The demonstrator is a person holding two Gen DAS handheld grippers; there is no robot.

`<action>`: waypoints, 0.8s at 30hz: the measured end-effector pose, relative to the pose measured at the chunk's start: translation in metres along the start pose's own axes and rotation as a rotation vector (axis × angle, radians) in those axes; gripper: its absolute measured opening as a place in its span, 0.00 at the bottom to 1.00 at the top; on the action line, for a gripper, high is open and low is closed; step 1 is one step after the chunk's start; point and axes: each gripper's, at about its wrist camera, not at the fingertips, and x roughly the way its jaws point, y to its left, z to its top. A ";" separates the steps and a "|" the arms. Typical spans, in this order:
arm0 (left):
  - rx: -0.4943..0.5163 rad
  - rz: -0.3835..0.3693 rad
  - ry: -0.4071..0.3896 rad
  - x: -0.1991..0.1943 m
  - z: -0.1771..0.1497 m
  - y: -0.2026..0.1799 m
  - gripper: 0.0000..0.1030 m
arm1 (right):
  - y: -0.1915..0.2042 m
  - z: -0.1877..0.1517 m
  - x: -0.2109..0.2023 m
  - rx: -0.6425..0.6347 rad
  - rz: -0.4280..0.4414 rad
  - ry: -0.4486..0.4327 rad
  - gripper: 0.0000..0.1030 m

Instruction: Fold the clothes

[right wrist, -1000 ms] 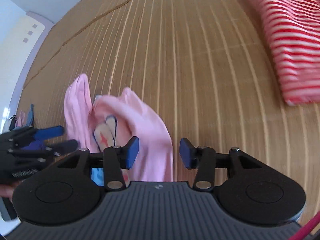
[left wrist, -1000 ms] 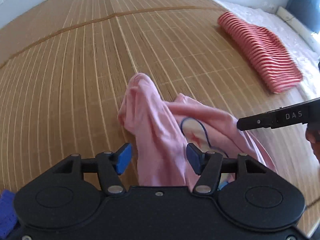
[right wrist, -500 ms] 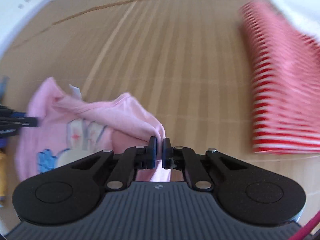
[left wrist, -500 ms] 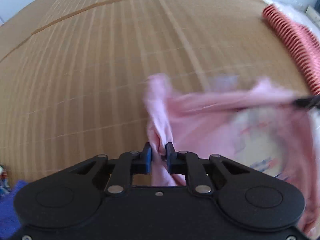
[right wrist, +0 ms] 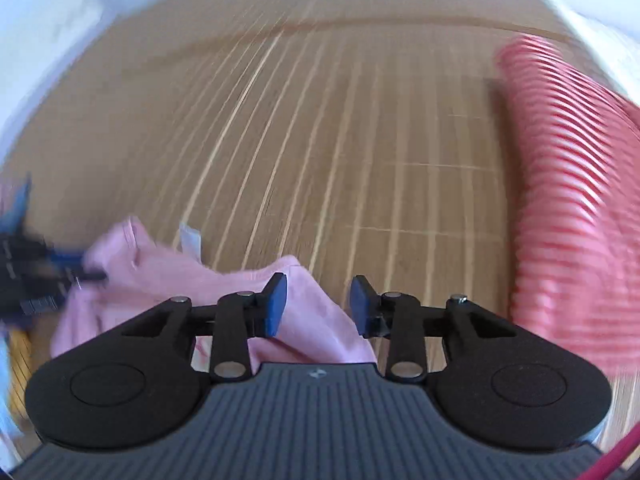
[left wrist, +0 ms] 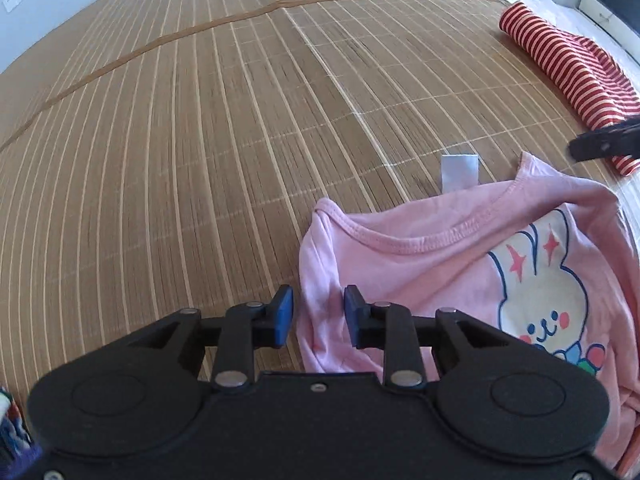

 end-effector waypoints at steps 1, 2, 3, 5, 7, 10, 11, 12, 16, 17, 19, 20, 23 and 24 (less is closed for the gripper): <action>0.010 0.001 0.000 0.002 0.001 -0.001 0.29 | 0.003 0.004 0.007 -0.037 0.011 0.013 0.39; 0.019 0.002 0.000 0.005 0.002 -0.002 0.29 | 0.006 0.006 0.013 -0.068 0.012 0.029 0.39; 0.029 0.002 0.000 0.007 0.002 -0.003 0.29 | 0.009 0.008 0.019 -0.101 0.007 0.048 0.39; 0.048 0.004 0.000 0.011 0.004 -0.006 0.29 | 0.014 0.007 0.024 -0.152 -0.011 0.049 0.35; 0.067 0.005 -0.001 0.016 0.006 -0.008 0.29 | 0.018 0.005 0.026 -0.164 0.014 0.040 0.12; 0.096 0.015 -0.003 0.021 0.008 -0.011 0.30 | 0.024 0.003 0.028 -0.174 -0.023 0.012 0.04; 0.105 0.026 -0.007 0.021 0.009 -0.012 0.30 | 0.025 0.001 0.023 -0.181 -0.056 -0.034 0.04; 0.115 0.038 -0.011 0.022 0.009 -0.013 0.30 | 0.026 0.001 0.019 -0.186 -0.091 -0.084 0.03; 0.137 0.035 -0.030 0.029 0.018 -0.008 0.32 | 0.020 0.021 0.019 -0.172 -0.143 -0.120 0.03; 0.143 0.036 -0.038 0.031 0.021 -0.007 0.33 | 0.018 0.024 0.021 -0.158 -0.133 -0.110 0.04; 0.164 0.038 -0.044 0.034 0.028 -0.008 0.33 | 0.014 0.026 0.019 -0.138 -0.100 -0.072 0.04; 0.168 0.043 -0.047 0.034 0.031 -0.009 0.33 | 0.013 0.023 0.013 -0.115 -0.085 -0.072 0.04; 0.159 0.044 -0.063 0.026 0.034 -0.011 0.33 | 0.003 0.007 -0.008 -0.027 -0.014 -0.043 0.21; 0.151 0.041 -0.074 0.018 0.031 -0.010 0.33 | -0.001 -0.002 -0.016 -0.001 -0.004 -0.025 0.30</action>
